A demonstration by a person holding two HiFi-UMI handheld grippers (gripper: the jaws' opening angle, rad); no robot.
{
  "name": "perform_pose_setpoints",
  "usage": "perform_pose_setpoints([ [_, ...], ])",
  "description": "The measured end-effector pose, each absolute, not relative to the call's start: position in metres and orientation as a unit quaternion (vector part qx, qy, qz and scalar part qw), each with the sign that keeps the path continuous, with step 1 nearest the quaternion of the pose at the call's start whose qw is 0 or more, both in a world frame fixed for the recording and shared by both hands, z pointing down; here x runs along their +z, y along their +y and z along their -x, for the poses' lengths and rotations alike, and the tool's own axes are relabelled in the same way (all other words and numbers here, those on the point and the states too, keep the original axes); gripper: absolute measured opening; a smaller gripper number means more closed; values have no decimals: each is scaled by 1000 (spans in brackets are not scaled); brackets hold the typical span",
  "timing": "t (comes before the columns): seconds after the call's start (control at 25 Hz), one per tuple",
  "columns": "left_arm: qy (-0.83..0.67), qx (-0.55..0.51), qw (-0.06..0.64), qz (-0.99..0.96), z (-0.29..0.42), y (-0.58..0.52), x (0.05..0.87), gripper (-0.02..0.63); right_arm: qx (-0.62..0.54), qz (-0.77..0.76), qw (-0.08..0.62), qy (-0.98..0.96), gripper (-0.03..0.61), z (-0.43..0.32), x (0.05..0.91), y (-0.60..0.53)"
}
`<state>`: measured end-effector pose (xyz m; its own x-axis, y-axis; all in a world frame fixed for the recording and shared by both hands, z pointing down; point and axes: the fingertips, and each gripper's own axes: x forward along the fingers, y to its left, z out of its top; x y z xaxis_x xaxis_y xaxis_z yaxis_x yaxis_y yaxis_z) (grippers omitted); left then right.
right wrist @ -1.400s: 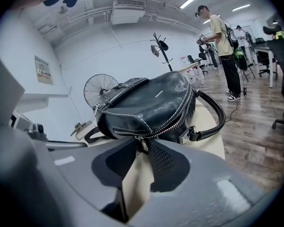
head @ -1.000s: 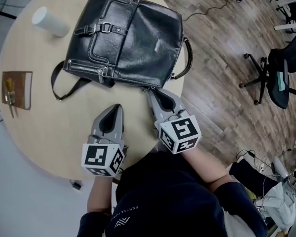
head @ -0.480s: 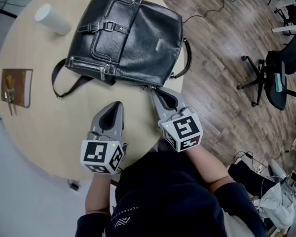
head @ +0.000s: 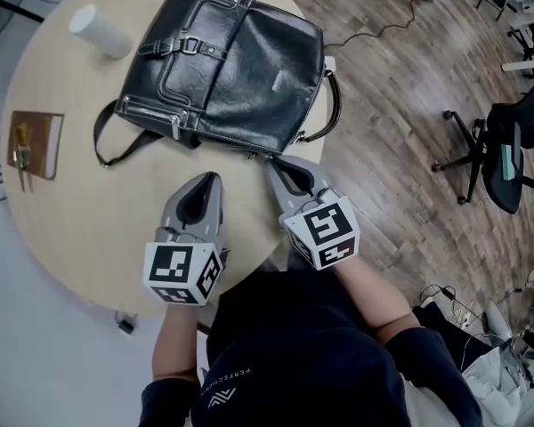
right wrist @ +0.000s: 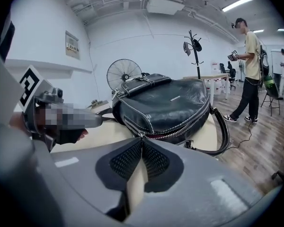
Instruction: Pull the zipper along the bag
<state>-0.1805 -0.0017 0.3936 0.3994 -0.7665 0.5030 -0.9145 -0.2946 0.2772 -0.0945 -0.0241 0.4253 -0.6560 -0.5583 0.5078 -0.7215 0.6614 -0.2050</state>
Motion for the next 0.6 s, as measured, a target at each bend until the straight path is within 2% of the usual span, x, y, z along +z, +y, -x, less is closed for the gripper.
perform_pose_setpoints([
  [0.6,-563,160,230,-777,148,-28,374,67,201,-298,217,-908,11,83,425,-25],
])
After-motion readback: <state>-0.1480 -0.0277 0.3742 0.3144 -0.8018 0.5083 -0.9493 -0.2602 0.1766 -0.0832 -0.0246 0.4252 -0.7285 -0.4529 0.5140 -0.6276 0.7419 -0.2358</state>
